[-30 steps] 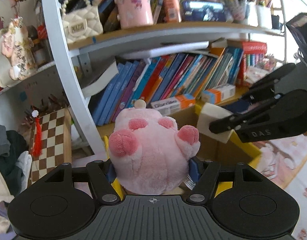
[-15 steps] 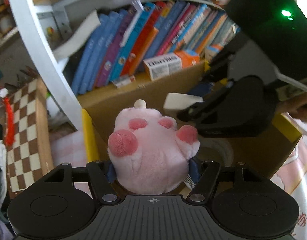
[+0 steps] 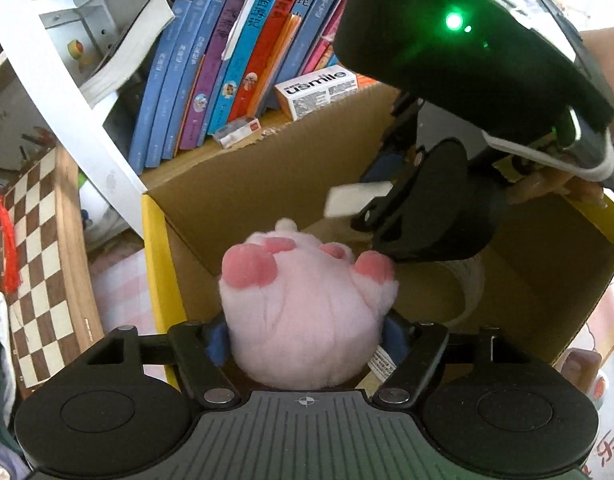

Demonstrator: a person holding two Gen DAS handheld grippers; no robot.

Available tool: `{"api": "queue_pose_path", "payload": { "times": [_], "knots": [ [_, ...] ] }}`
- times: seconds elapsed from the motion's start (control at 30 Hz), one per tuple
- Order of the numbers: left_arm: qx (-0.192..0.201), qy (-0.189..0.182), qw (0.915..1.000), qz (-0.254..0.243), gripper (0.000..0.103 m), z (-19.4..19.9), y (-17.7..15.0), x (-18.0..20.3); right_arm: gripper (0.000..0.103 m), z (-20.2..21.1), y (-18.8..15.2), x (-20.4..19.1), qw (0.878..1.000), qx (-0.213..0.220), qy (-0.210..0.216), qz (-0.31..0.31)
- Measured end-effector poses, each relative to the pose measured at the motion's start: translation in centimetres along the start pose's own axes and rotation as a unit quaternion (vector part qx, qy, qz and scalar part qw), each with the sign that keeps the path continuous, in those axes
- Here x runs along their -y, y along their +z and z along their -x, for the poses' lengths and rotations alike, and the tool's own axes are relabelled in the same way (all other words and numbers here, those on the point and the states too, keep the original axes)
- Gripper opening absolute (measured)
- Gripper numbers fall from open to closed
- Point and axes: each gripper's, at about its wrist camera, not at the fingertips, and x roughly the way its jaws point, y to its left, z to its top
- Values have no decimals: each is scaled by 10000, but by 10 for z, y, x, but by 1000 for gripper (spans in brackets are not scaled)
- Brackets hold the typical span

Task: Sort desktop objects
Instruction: 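Lower and release the plush pig and eraser block into the yellow box, then withdraw both open tools from the yellow box back over the desk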

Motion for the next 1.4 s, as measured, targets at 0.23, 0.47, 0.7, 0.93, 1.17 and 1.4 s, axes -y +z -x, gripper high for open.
{"api": "queue_pose_path", "payload": {
  "times": [0.23, 0.47, 0.7, 0.93, 1.17, 1.4],
  "knots": [
    [322, 242, 9991, -117, 82, 23, 1, 1, 69, 24, -2, 7, 9992, 379, 34, -118],
    [711, 341, 9969, -60, 83, 45, 4, -2, 71, 53, -4, 11, 9964, 740, 87, -406],
    [1165, 479, 9917, 247, 84, 81, -2, -5, 78, 100, -12, 4, 9902, 1255, 61, -617],
    [1590, 572, 9847, 431, 90, 119, -12, 0, 83, 144, -25, -10, 9831, 1671, 102, -742],
    [1807, 691, 9799, 483, 93, 148, -32, 5, 84, 173, -50, -16, 9782, 1800, 4, -1037],
    [1902, 711, 9766, 706, 95, 174, -57, 6, 86, 201, -90, -30, 9705, 1835, 152, -1558]
  ]
}}
